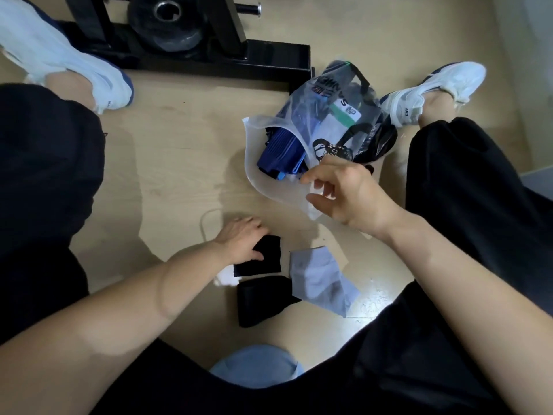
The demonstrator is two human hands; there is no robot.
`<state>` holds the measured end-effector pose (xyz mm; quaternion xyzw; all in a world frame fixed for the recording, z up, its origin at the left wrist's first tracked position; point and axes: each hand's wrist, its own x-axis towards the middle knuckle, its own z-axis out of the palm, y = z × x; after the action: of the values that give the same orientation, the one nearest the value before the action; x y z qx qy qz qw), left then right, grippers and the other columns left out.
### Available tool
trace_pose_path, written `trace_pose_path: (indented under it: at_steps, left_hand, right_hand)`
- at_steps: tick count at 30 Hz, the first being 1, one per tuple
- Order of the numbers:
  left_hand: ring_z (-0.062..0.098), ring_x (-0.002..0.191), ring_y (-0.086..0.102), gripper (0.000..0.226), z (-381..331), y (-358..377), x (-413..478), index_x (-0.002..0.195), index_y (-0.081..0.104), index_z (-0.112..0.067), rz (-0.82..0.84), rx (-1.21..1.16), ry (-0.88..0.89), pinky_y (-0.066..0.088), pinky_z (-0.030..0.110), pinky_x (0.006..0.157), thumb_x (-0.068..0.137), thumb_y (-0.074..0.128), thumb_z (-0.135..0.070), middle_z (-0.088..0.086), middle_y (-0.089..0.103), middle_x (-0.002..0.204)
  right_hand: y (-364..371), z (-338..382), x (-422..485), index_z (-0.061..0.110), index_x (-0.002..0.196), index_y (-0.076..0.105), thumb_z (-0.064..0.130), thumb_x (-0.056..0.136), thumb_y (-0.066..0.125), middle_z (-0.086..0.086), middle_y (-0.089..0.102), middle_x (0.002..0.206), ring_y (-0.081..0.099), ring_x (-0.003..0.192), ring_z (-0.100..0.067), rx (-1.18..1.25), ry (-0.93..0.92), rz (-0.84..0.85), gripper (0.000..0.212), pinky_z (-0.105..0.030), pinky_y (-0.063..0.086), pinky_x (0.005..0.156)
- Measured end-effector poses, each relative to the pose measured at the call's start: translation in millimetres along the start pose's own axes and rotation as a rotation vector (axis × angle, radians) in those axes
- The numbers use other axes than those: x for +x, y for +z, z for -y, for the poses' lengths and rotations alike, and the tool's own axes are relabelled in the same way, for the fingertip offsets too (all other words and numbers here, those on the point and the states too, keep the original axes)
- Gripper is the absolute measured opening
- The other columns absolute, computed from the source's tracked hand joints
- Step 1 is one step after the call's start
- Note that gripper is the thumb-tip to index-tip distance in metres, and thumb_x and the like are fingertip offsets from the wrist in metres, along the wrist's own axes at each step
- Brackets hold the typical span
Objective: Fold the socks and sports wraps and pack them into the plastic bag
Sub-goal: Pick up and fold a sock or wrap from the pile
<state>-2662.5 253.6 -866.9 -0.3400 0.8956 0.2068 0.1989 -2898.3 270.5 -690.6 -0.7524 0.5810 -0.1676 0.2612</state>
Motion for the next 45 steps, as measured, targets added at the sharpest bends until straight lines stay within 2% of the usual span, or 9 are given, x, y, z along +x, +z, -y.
trace_pose_path:
  at_steps: [6,12,19,23,29,33,37,40,45]
  left_hand:
    - [0.018,0.08,0.058,0.024,11.3,-31.5,-11.3,0.095,0.063,-0.021,-0.095,-0.388,-0.075,0.037,0.032,0.064,0.088,0.074,-0.042,-0.008,0.061,0.081]
    - [0.009,0.059,0.033,0.04,18.1,-91.0,-47.2,0.066,0.044,-0.014,-0.065,-0.766,-0.008,0.027,0.032,0.057,0.088,0.077,-0.021,-0.009,0.036,0.061]
    - [0.016,0.072,0.044,0.052,27.3,-129.0,-95.5,0.084,0.058,0.007,-0.237,-1.101,-0.025,0.034,0.032,0.067,0.082,0.07,-0.043,0.007,0.051,0.074]
    - [0.016,0.078,0.062,0.037,35.2,-128.1,-104.3,0.082,0.069,-0.011,-0.332,-1.073,-0.139,0.05,0.039,0.077,0.072,0.077,-0.046,0.012,0.071,0.084]
    - [0.005,0.101,0.064,0.039,27.9,-131.9,-101.2,0.103,0.068,-0.036,-0.528,-0.902,-0.183,0.048,0.021,0.088,0.072,0.089,-0.028,-0.01,0.07,0.107]
    - [0.011,0.134,0.047,0.061,17.9,-125.4,-95.5,0.133,0.06,-0.04,-0.409,-0.775,0.06,0.041,0.031,0.108,0.077,0.084,-0.036,-0.015,0.051,0.139]
    - [0.012,0.146,0.028,0.071,11.7,-116.2,-83.1,0.14,0.047,-0.051,-0.241,-0.662,0.101,0.027,0.036,0.118,0.075,0.074,-0.052,-0.02,0.033,0.155]
    - [0.016,0.142,0.034,0.055,7.7,-114.7,-73.8,0.125,0.053,-0.054,-0.177,-0.664,0.157,0.028,0.034,0.116,0.073,0.073,-0.055,-0.014,0.042,0.151]
    - [0.009,0.098,0.059,0.02,6.8,-110.6,-70.5,0.089,0.063,-0.029,-0.208,-0.688,0.116,0.048,0.036,0.091,0.081,0.081,-0.036,-0.013,0.069,0.1]
  right_hand:
    - [23.2,3.7,-2.8,0.013,0.111,0.071,0.011,0.084,0.076,0.006,0.066,0.087,0.065,0.074,-0.016,0.241,0.138,0.176,0.028,-0.017,0.05,0.07]
    - [42.6,9.0,-0.5,0.023,0.142,0.049,0.022,0.081,0.081,0.016,0.053,0.128,0.053,0.114,-0.007,0.37,0.228,0.373,0.068,-0.021,0.046,0.096]
    - [55.5,17.3,2.7,0.015,0.081,0.064,0.006,0.085,0.076,0.009,0.06,0.071,0.056,0.067,-0.004,0.626,0.205,0.303,0.015,-0.024,0.046,0.066]
    - [52.4,18.9,4.5,0.012,0.096,0.069,0.008,0.086,0.075,0.001,0.069,0.084,0.062,0.075,-0.011,0.622,0.174,0.242,0.012,-0.031,0.052,0.072]
    - [38.2,19.6,4.6,0.031,0.124,0.064,0.024,0.089,0.073,0.009,0.068,0.121,0.061,0.114,-0.009,0.348,0.104,0.268,0.038,-0.032,0.045,0.104]
    - [35.3,23.8,4.0,0.042,0.118,0.061,0.034,0.089,0.069,-0.006,0.07,0.107,0.064,0.101,-0.025,0.255,0.082,0.346,0.031,-0.046,0.051,0.091]
    - [27.9,31.1,0.4,0.032,0.108,0.069,0.02,0.088,0.072,0.013,0.07,0.107,0.064,0.1,-0.015,0.263,0.019,0.389,0.024,-0.039,0.049,0.092]
    - [25.1,33.3,-2.2,0.03,0.101,0.07,0.017,0.085,0.074,0.011,0.07,0.103,0.065,0.101,-0.014,0.28,0.002,0.403,0.021,-0.041,0.049,0.092]
    - [20.5,31.5,-3.9,0.024,0.096,0.073,0.013,0.086,0.074,0.015,0.07,0.095,0.065,0.093,-0.007,0.3,0.005,0.386,0.016,-0.032,0.05,0.09]
